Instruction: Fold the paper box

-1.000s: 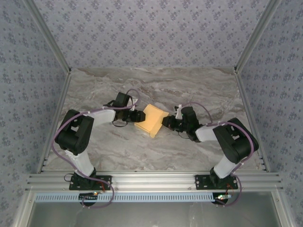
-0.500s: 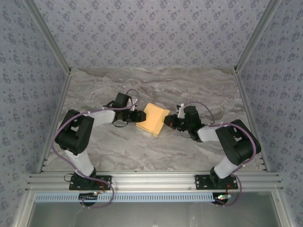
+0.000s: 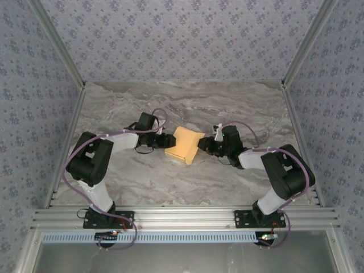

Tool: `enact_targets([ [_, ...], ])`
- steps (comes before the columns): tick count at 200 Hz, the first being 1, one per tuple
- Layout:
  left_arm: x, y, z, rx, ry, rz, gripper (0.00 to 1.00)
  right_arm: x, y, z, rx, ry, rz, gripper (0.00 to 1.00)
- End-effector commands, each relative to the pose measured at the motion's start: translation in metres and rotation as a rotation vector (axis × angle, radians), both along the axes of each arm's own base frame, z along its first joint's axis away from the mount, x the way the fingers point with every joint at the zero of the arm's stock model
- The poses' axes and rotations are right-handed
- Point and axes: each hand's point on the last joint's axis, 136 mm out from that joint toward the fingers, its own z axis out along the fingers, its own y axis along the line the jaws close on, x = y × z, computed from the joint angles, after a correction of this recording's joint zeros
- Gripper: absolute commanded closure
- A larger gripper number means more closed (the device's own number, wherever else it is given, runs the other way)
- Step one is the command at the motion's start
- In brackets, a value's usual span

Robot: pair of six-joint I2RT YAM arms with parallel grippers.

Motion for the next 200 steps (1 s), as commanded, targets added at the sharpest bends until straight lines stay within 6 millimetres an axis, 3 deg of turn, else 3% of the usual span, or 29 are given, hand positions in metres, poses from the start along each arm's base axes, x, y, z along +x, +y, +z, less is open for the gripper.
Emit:
enact_targets([
  [1, -0.007, 0.002, -0.007, 0.018, 0.031, 0.005, 0.51, 0.003, -0.002, 0.002, -0.002, -0.001, -0.008, 0.77],
  [43, -0.005, 0.004, -0.007, 0.031, 0.029, 0.014, 0.51, -0.004, -0.002, -0.003, 0.01, 0.018, -0.013, 0.6],
  [85, -0.003, 0.004, -0.006, 0.034, 0.024, 0.018, 0.51, -0.01, 0.0, -0.011, 0.0, 0.036, -0.01, 0.55],
  [108, -0.002, 0.004, -0.006, 0.036, 0.025, 0.018, 0.51, -0.011, 0.003, -0.016, 0.001, 0.044, -0.004, 0.55],
  [159, -0.001, 0.008, -0.008, 0.064, 0.019, 0.03, 0.51, -0.01, 0.01, -0.024, 0.019, 0.057, 0.005, 0.71],
  [200, 0.003, 0.009, -0.002, 0.074, -0.002, 0.035, 0.49, -0.01, 0.01, -0.027, 0.019, 0.06, 0.003, 0.76],
])
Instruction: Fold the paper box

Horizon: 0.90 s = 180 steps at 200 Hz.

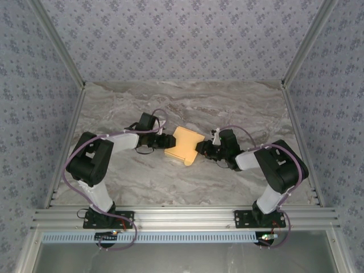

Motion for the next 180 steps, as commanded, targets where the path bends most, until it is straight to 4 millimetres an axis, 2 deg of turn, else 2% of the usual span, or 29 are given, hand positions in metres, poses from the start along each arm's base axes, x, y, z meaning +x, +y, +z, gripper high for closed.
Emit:
enact_targets([
  [1, 0.002, 0.007, 0.001, 0.048, 0.001, 0.021, 0.49, -0.001, 0.001, -0.002, 0.005, -0.005, 0.0, 0.76],
  [34, 0.007, 0.006, 0.013, 0.046, -0.033, 0.026, 0.44, -0.002, 0.0, -0.001, 0.002, -0.008, 0.001, 0.75],
  [70, 0.012, 0.005, 0.024, 0.04, -0.061, 0.028, 0.39, -0.002, -0.008, 0.001, -0.009, -0.014, -0.006, 0.66],
  [102, 0.017, 0.003, 0.027, 0.03, -0.068, 0.028, 0.39, -0.004, -0.011, 0.004, -0.018, -0.023, -0.003, 0.63],
  [133, 0.019, -0.001, 0.02, 0.023, -0.046, 0.021, 0.42, -0.004, -0.009, 0.003, -0.01, -0.023, 0.003, 0.66],
  [180, 0.015, 0.003, 0.0, 0.038, 0.002, 0.029, 0.54, -0.002, -0.004, 0.005, 0.015, -0.025, 0.011, 0.77],
])
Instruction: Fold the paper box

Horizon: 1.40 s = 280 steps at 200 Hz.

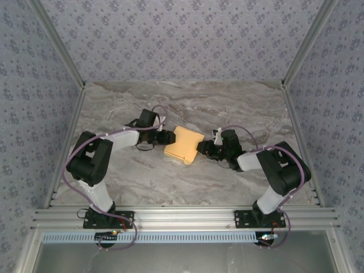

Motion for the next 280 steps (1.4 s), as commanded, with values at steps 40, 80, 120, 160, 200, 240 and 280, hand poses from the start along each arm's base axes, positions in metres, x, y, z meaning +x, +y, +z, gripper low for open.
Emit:
enact_targets([
  [40, -0.006, 0.003, -0.018, -0.041, 0.067, 0.02, 0.65, 0.004, 0.01, 0.019, 0.085, -0.034, 0.024, 0.95],
  [80, -0.013, -0.003, -0.012, -0.139, 0.11, 0.025, 0.7, 0.011, 0.019, 0.055, 0.165, -0.101, 0.027, 1.0],
  [120, -0.018, -0.009, -0.007, -0.187, 0.132, 0.007, 0.71, 0.012, 0.022, 0.085, 0.197, -0.164, 0.027, 1.0],
  [160, -0.016, -0.015, -0.007, -0.226, 0.144, 0.003, 0.7, 0.011, 0.022, 0.099, 0.193, -0.189, 0.025, 1.0],
  [200, -0.014, -0.018, -0.007, -0.23, 0.146, -0.006, 0.67, 0.013, 0.023, 0.09, 0.139, -0.157, 0.012, 1.0],
  [240, -0.012, -0.02, -0.009, -0.224, 0.149, -0.016, 0.66, 0.014, 0.025, 0.077, 0.079, -0.109, -0.012, 1.0],
  [280, -0.006, -0.021, -0.011, -0.209, 0.142, -0.012, 0.63, 0.015, 0.026, 0.069, 0.018, -0.077, -0.042, 1.0],
])
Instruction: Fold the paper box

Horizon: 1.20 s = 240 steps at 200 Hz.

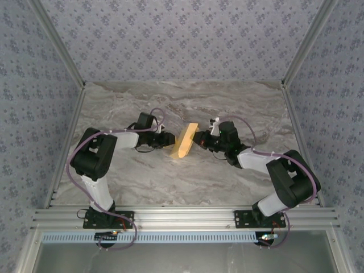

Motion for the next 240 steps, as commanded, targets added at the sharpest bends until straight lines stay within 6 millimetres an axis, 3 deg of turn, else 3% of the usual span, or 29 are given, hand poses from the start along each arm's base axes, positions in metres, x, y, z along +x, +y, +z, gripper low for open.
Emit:
enact_targets([
  [1, 0.001, -0.006, 0.0, 0.004, 0.002, -0.025, 0.63, 0.003, -0.002, -0.007, -0.079, 0.009, -0.034, 1.0],
  [44, 0.01, -0.003, 0.0, 0.047, -0.021, -0.003, 0.58, 0.005, -0.002, -0.019, -0.154, 0.04, -0.075, 1.0],
  [83, 0.019, 0.016, 0.003, 0.153, -0.078, 0.063, 0.5, 0.009, 0.0, -0.027, -0.209, 0.047, -0.093, 1.0],
  [131, 0.022, 0.053, 0.037, 0.274, -0.236, 0.183, 0.41, 0.012, 0.007, -0.03, -0.273, 0.032, -0.09, 1.0],
  [150, 0.011, 0.067, 0.056, 0.309, -0.326, 0.207, 0.37, 0.014, 0.008, -0.031, -0.284, 0.033, -0.095, 1.0],
  [169, -0.01, 0.067, 0.076, 0.287, -0.435, 0.197, 0.29, 0.016, 0.01, -0.032, -0.287, 0.032, -0.096, 1.0],
  [215, -0.059, 0.036, 0.109, 0.222, -0.677, 0.067, 0.19, 0.019, 0.015, -0.033, -0.287, 0.035, -0.088, 1.0],
  [240, -0.067, 0.023, 0.112, 0.251, -0.745, 0.007, 0.13, 0.021, 0.018, -0.033, -0.285, 0.033, -0.084, 1.0],
])
